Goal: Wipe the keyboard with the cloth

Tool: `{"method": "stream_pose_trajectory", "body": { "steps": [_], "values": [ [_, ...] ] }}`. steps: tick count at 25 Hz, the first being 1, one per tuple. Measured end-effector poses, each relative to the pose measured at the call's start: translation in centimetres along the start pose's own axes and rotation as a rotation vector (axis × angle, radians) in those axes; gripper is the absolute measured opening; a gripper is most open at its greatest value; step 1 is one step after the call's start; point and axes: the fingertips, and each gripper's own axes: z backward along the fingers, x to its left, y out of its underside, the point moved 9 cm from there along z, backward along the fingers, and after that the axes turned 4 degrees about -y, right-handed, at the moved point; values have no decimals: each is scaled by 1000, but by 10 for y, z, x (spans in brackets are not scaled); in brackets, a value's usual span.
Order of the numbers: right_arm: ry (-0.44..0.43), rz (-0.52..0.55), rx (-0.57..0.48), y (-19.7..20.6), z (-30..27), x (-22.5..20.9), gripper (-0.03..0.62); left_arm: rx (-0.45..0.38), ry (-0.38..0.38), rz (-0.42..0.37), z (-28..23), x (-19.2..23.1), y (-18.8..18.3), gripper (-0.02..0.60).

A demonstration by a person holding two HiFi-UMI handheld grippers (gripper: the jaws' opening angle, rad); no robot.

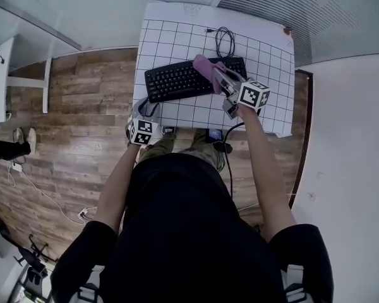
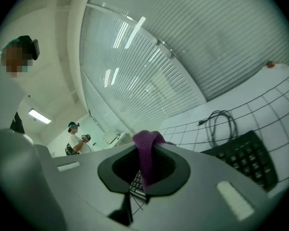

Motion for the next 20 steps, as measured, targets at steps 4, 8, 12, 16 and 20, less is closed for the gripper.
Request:
{"method": "stream_pose_trajectory", "body": {
  "steps": [4,8,12,16,20],
  "values": [
    [95,13,-129,-22,60,-29,40,1,2,4,-1,1,0,158],
    [215,67,-202,-45,108,-57,40,-14,12,16,-1,3,-3,158],
    [335,150,-224,-62,135,-77,41,9,28,35,1,3,-6,157],
    [426,235,-252,-76,142,-88,41,5,4,32,1,4,-6,148],
    [462,246,-203,-62,131,-105,41,5,0,32,1,5,-6,141]
  ]
}}
